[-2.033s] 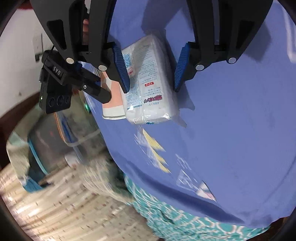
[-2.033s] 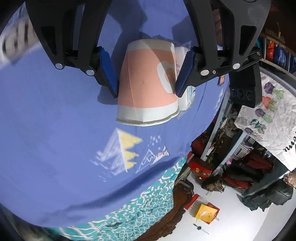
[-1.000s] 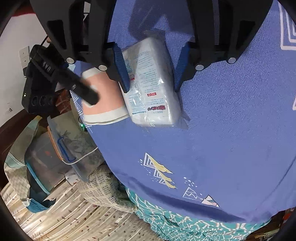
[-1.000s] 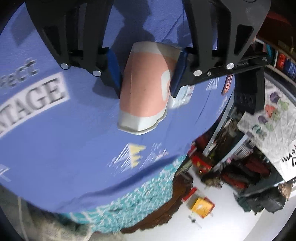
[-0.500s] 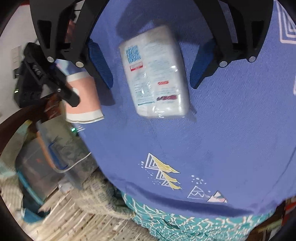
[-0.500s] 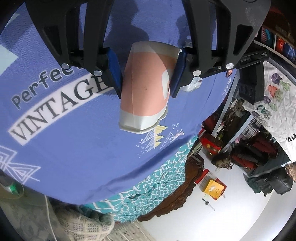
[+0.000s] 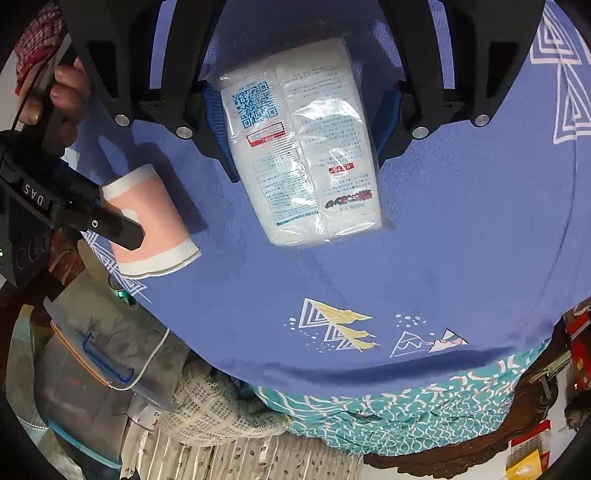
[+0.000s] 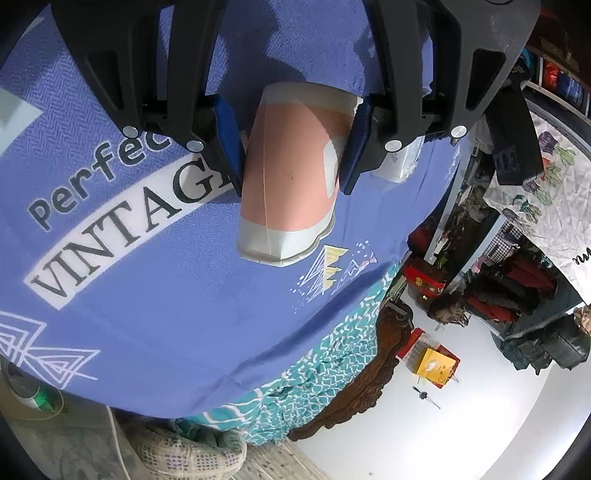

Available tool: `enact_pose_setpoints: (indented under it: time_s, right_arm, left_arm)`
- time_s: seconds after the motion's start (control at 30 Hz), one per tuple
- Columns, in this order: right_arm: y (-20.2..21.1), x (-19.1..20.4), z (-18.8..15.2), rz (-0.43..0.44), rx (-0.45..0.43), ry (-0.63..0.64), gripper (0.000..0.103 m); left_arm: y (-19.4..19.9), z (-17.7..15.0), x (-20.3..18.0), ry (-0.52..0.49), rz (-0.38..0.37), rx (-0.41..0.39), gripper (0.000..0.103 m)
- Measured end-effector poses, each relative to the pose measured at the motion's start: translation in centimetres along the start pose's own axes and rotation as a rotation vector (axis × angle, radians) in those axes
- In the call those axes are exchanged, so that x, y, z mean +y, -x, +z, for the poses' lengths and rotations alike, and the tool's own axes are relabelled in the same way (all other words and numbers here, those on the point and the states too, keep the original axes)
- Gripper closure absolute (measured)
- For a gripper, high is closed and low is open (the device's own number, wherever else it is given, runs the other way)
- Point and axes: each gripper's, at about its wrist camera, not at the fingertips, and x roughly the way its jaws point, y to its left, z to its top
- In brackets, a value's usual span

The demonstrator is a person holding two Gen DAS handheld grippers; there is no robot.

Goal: Collect trash
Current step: 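Lift and hold the white package in left tool and paper cup in right tool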

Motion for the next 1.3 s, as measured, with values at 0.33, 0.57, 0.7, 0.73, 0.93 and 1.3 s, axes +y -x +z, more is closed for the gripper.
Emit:
enact_pose_setpoints:
  time_s: [0.33,0.57,0.7,0.73,0.93,1.3]
  right_arm:
    - [-0.8,1.0,-0.1,-0.029,0.024,0.022,0.050]
    - [-1.1,1.0,-0.1,-0.038,0.035,0.006,0.050]
    - [-1.2,1.0,-0.1,-0.038,0.036,0.006,0.050]
    - [-1.2,1.0,-0.1,-0.038,0.036,0.005,0.050]
    - [-1.3,0.8,-0.1,-0.035,0.037,0.003,0.050]
    - [-1.4,0.5,0.0,-0.031,0.039,-0.002,0.049]
  left_arm:
    - [-0.1,-1.1,0.0,-0.008,-0.029,-0.041,0.038]
    - [-0.1,-1.1,0.1,-0.002,-0.041,-0.043,0.036]
    - [-0.1,-1.1,0.1,-0.004,-0.039,-0.043,0.035]
    - [-0.1,-1.1,0.1,-0.004,-0.039,-0.043,0.035]
    - [0.0,-1.1,0.1,-0.005,-0.038,-0.042,0.035]
    - [-0.3,-1.2,-0.3,-0.025,-0.039,-0.032,0.030]
